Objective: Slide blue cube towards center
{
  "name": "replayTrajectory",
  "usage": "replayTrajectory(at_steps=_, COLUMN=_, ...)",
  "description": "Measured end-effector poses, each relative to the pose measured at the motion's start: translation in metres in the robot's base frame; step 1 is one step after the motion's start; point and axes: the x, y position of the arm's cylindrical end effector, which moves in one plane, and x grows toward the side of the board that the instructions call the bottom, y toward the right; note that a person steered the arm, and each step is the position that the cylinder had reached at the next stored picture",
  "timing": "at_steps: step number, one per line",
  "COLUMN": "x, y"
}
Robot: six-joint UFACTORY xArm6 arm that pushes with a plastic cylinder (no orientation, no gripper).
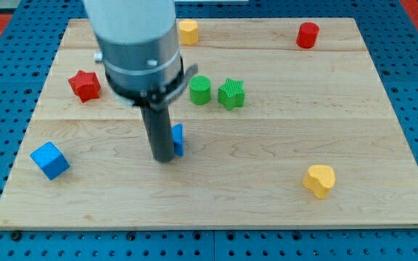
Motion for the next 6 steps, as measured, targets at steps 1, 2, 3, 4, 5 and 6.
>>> replayTrajectory(at_steps=1, x=-0.026, y=0.015)
replayTrajectory(at_steps=2, x=-0.042, y=0.028)
replayTrajectory(at_steps=3, x=-0.058, y=0.033)
replayTrajectory(at_steps=4, x=0.034, y=0.024)
replayTrajectory(at_steps=5, x=0.121, y=-0.03)
replayTrajectory(at_steps=6, x=0.108, y=-0.121)
